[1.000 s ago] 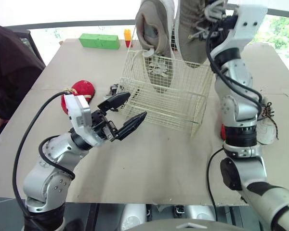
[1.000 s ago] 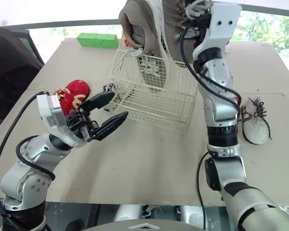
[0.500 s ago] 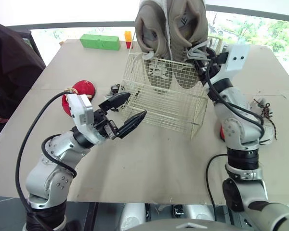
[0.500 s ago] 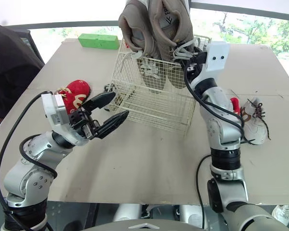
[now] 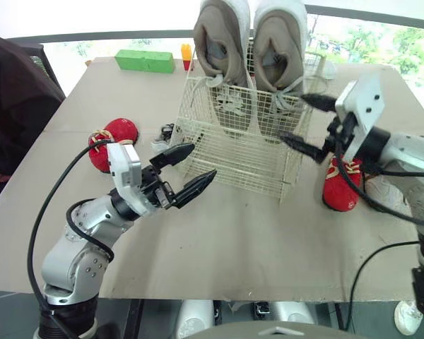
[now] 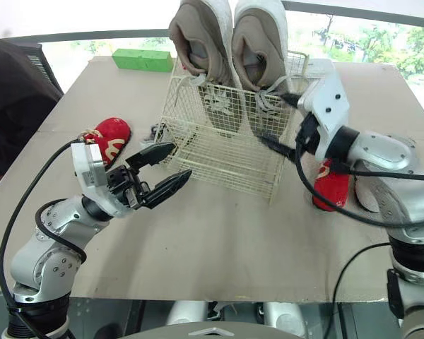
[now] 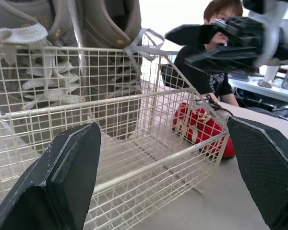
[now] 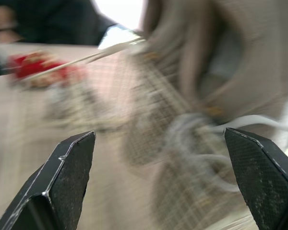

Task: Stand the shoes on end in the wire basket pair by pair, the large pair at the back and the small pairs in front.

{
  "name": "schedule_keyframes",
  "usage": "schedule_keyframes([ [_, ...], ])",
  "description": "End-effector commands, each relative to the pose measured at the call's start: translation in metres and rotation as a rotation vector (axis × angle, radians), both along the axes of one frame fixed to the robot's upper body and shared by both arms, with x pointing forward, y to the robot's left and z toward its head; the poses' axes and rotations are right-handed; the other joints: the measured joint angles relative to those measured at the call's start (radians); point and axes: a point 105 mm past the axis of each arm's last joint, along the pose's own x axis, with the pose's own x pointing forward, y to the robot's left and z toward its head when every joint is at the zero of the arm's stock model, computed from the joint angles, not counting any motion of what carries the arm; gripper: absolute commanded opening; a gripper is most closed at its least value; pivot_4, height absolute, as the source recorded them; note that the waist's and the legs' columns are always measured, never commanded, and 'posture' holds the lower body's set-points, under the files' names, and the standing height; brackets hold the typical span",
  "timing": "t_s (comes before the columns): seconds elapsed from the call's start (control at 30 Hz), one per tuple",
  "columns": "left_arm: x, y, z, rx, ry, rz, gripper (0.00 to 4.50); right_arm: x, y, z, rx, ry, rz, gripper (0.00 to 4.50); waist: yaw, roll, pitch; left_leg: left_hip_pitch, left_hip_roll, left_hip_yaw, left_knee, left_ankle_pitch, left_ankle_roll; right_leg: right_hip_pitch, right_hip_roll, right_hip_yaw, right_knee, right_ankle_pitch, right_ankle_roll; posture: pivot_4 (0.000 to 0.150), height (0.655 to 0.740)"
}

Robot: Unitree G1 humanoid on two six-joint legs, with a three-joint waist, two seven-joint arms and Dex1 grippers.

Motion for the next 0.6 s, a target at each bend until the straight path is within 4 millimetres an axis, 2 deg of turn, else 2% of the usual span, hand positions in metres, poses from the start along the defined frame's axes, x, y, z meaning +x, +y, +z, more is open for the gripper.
schedule_keyframes([
  [0.03, -0.004, 0.000, 0.005, 0.014, -0.041, -0.015, 4.50, -0.017, 0.006, 0.007, 0.013, 0.019, 0.081, 4.12, 0.001, 0.000, 0.000, 0.000, 0.000, 0.000, 0.000, 0.000, 0.000, 0.000, 0.000, 0.000, 0.000, 0.000, 0.000, 0.150, 0.7400],
  [0.13, -0.004, 0.001, 0.004, 0.022, -0.037, -0.020, 4.50, -0.018, 0.009, 0.003, 0.044, 0.059, 0.081, 3.31, 0.003, 0.000, 0.000, 0.000, 0.000, 0.000, 0.000, 0.000, 0.000, 0.000, 0.000, 0.000, 0.000, 0.000, 0.000, 0.150, 0.7400],
  [0.2, -0.005, 0.002, 0.003, 0.024, -0.034, -0.019, 4.50, -0.023, 0.011, -0.001, 0.046, 0.088, 0.107, 2.59, 0.005, 0.000, 0.000, 0.000, 0.000, 0.000, 0.000, 0.000, 0.000, 0.000, 0.000, 0.000, 0.000, 0.000, 0.000, 0.150, 0.7400],
  [0.23, -0.005, 0.002, 0.003, 0.026, -0.031, -0.018, 4.50, -0.025, 0.013, -0.004, 0.042, 0.106, 0.121, 2.06, 0.006, 0.000, 0.000, -0.001, 0.000, 0.000, 0.000, 0.000, -0.001, 0.000, 0.000, 0.000, -0.001, 0.000, 0.000, 0.150, 0.7400],
  [0.27, -0.005, 0.002, 0.002, 0.031, -0.026, -0.018, 4.50, -0.031, 0.015, -0.015, -0.001, 0.143, 0.143, 1.42, 0.006, 0.000, 0.000, -0.001, 0.000, 0.000, 0.000, 0.001, -0.002, 0.000, 0.000, 0.000, -0.001, 0.000, 0.000, 0.150, 0.7400],
  [0.33, -0.005, 0.003, 0.002, 0.035, -0.020, -0.015, 4.50, -0.037, 0.017, -0.034, -0.068, 0.203, 0.162, 1.19, 0.007, 0.000, 0.000, -0.001, 0.000, 0.000, 0.000, 0.001, -0.002, 0.000, 0.000, 0.000, -0.001, 0.000, 0.000, 0.150, 0.7400],
  [0.4, -0.005, 0.004, 0.001, 0.039, -0.018, -0.014, 4.50, -0.041, 0.016, -0.049, -0.130, 0.248, 0.169, 0.25, 0.009, 0.000, 0.000, -0.001, 0.000, -0.001, 0.000, 0.001, -0.002, 0.000, 0.000, -0.001, -0.001, 0.000, 0.000, 0.150, 0.7400],
  [0.43, -0.005, 0.004, 0.001, 0.042, -0.016, -0.013, 4.50, -0.044, 0.014, -0.055, -0.163, 0.266, 0.180, 0.05, 0.009, -0.001, 0.000, -0.001, 0.000, -0.001, 0.000, 0.001, -0.002, 0.000, 0.000, 0.000, -0.002, 0.000, 0.001, 0.150, 0.7400],
  [0.57, -0.006, 0.006, 0.000, 0.047, -0.009, -0.010, 4.50, -0.054, 0.014, -0.068, -0.210, 0.319, 0.219, 0.05, 0.009, -0.001, 0.000, -0.001, 0.000, -0.001, 0.000, 0.000, 0.000, 0.000, 0.000, -0.001, -0.002, -0.002, 0.003, 0.150, 0.7400],
  [0.6, -0.007, 0.006, 0.000, 0.049, -0.008, -0.011, 4.50, -0.050, 0.011, -0.073, -0.217, 0.327, 0.186, 0.05, 0.009, -0.001, 0.000, -0.001, 0.000, -0.001, 0.000, 0.000, 0.000, 0.000, 0.000, 0.000, -0.002, -0.002, 0.003, 0.150, 0.7400],
])
